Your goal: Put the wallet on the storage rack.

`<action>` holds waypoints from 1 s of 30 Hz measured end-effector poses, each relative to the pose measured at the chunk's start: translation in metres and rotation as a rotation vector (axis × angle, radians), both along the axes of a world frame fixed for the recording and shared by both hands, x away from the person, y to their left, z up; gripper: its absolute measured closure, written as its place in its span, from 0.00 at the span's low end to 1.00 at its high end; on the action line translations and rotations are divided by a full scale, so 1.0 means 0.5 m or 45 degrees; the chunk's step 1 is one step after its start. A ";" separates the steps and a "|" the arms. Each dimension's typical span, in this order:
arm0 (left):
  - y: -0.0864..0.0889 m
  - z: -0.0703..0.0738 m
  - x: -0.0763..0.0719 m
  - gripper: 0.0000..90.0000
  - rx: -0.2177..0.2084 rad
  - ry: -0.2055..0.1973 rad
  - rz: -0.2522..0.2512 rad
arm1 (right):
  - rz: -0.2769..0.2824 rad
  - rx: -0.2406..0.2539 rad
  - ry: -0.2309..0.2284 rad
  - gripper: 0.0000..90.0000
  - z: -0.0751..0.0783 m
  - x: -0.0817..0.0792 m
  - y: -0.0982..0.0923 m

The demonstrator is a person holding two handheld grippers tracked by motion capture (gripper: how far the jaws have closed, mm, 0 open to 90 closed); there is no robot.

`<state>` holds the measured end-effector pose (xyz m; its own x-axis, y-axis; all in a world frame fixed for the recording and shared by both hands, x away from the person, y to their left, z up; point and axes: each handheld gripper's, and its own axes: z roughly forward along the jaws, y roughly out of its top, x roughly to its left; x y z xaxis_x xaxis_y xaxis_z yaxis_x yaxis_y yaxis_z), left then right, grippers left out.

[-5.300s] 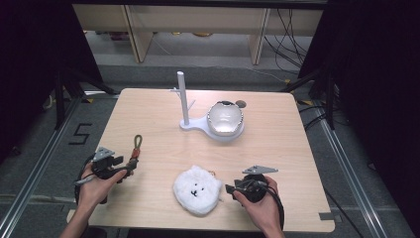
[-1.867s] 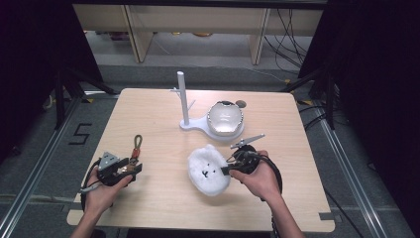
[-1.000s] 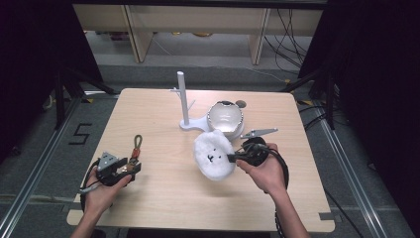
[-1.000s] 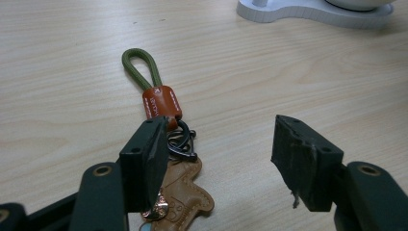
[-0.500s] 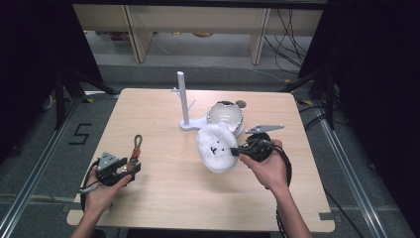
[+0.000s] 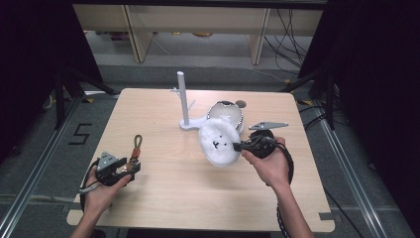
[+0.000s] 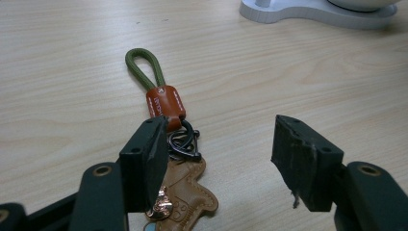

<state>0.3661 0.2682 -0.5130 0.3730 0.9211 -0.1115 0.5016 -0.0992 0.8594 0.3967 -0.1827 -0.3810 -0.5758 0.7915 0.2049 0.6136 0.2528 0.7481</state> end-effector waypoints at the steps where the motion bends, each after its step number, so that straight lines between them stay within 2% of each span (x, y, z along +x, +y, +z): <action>1: 0.000 0.000 0.000 0.41 0.002 0.004 0.002 | -0.017 0.007 0.003 0.92 0.003 0.001 -0.001; 2: 0.000 0.000 -0.001 0.41 0.004 0.004 0.002 | -0.033 0.013 0.020 0.92 0.006 -0.002 0.000; 3: 0.000 0.000 -0.001 0.41 0.003 0.004 0.002 | -0.008 -0.001 -0.019 0.92 0.006 0.003 -0.004; 5: 0.000 0.001 -0.001 0.41 0.004 0.004 0.002 | -0.036 0.009 -0.021 0.92 0.009 0.004 -0.005; 6: 0.000 0.000 -0.001 0.41 0.004 0.004 0.002 | -0.029 0.000 -0.046 0.92 0.009 0.005 -0.007; 10: 0.000 0.000 -0.001 0.41 0.004 0.005 0.002 | -0.050 0.015 -0.038 0.92 0.013 0.007 -0.007; 11: 0.002 0.000 0.000 0.41 -0.003 0.002 -0.006 | -0.057 -0.011 -0.068 0.92 0.015 0.010 -0.010; 12: 0.002 0.000 0.000 0.41 -0.003 0.002 -0.006 | -0.069 0.034 -0.042 0.92 0.015 0.009 -0.006; 15: 0.002 0.001 -0.002 0.41 0.001 0.004 0.001 | -0.057 0.008 -0.078 0.92 0.017 0.015 -0.011; 16: 0.002 0.001 -0.002 0.41 0.002 0.004 0.001 | -0.071 0.035 -0.062 0.92 0.016 0.016 -0.009; 18: 0.002 0.000 -0.002 0.41 0.000 0.003 0.000 | -0.094 0.043 -0.047 0.92 0.018 0.014 -0.007; 21: 0.002 0.000 -0.002 0.41 0.003 0.004 -0.001 | -0.087 0.007 -0.103 0.92 0.018 0.023 -0.013; 23: 0.001 0.000 -0.002 0.41 0.005 0.005 -0.002 | -0.066 0.026 -0.097 0.92 0.017 0.027 -0.013; 26: 0.000 -0.001 -0.002 0.41 0.004 0.003 -0.003 | -0.090 0.037 -0.097 0.92 0.017 0.032 -0.014; 27: 0.000 -0.001 -0.002 0.41 0.003 0.004 -0.002 | -0.107 0.032 -0.078 0.92 0.018 0.033 -0.013; 30: -0.001 -0.001 -0.003 0.41 0.004 0.004 -0.003 | -0.103 0.034 -0.097 0.92 0.017 0.037 -0.013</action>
